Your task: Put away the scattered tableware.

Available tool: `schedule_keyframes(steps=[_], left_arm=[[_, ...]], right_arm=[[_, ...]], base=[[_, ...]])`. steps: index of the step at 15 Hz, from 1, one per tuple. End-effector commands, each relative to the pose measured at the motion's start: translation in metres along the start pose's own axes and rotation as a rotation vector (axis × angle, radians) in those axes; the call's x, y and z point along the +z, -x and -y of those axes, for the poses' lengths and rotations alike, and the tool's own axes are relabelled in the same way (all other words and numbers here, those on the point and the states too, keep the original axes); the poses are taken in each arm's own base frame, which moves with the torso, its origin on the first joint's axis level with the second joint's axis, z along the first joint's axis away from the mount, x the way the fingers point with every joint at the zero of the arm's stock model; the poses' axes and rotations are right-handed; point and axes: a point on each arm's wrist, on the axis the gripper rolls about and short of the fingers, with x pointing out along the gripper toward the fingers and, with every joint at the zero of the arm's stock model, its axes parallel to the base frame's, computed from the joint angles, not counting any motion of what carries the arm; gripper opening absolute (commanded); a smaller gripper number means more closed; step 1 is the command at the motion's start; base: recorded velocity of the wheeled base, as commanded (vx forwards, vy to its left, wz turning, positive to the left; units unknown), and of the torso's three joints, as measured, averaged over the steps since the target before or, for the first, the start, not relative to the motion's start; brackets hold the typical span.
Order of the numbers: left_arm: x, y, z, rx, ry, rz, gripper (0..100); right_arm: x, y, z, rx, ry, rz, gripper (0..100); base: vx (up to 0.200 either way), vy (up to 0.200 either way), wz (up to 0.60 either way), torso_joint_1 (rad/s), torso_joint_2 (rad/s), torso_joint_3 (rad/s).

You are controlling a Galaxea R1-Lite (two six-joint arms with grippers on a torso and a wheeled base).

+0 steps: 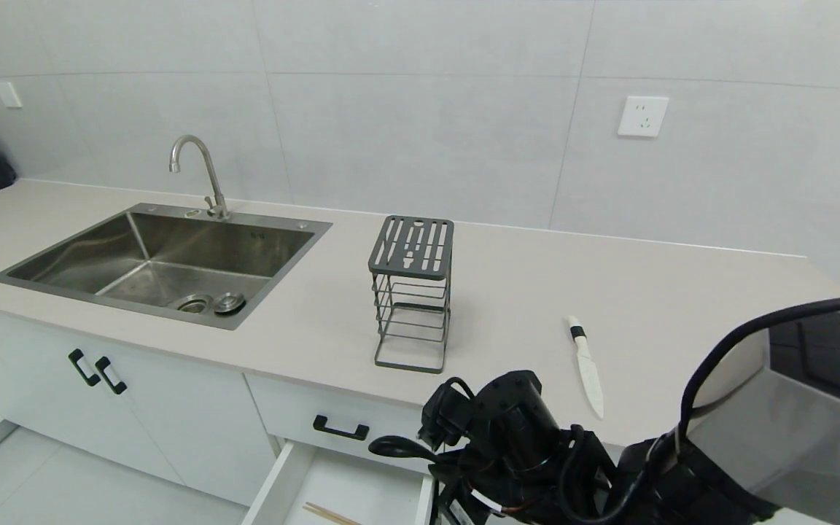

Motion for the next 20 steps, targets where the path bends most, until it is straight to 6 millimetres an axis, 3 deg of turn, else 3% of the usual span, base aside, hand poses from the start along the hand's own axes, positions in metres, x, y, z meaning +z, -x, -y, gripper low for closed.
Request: schedule_keyframes(steps=[1,2,4,6,9,13,15,20], left_arm=[[0.000,0.000,0.000,0.000,0.000,-0.001,100],[0.000,0.000,0.000,0.000,0.000,-0.001,100],[0.000,0.000,0.000,0.000,0.000,-0.001,100],[0.000,0.000,0.000,0.000,0.000,-0.001,100],[0.000,0.000,0.000,0.000,0.000,-0.001,100],[0.000,0.000,0.000,0.000,0.000,-0.001,100],[0.000,0.000,0.000,0.000,0.000,-0.001,100],[0.000,0.000,0.000,0.000,0.000,-0.001,100]], right_arm=[[0.004,0.004,-0.012,0.026,0.025,0.022,0],[0.003,0.005,-0.028,0.064,0.082,0.023,0],[0.005,0.005,-0.037,0.087,0.113,0.037,0],[0.023,0.001,-0.044,0.095,0.165,0.102,0],[0.045,-0.023,-0.071,0.144,0.222,0.174,0],[0.075,-0.052,-0.075,0.188,0.228,0.198,0],[0.077,-0.053,-0.076,0.195,0.230,0.090,0],[0.081,-0.064,-0.079,0.196,0.227,0.099,0]], base=[[0.000,0.000,0.00,0.000,0.00,0.000],[0.000,0.000,0.00,0.000,0.00,0.000],[0.000,0.000,0.00,0.000,0.00,0.000],[0.000,0.000,0.00,0.000,0.00,0.000],[0.000,0.000,0.00,0.000,0.00,0.000],[0.000,0.000,0.00,0.000,0.00,0.000],[0.000,0.000,0.00,0.000,0.00,0.000],[0.000,0.000,0.00,-0.090,0.20,0.101]])
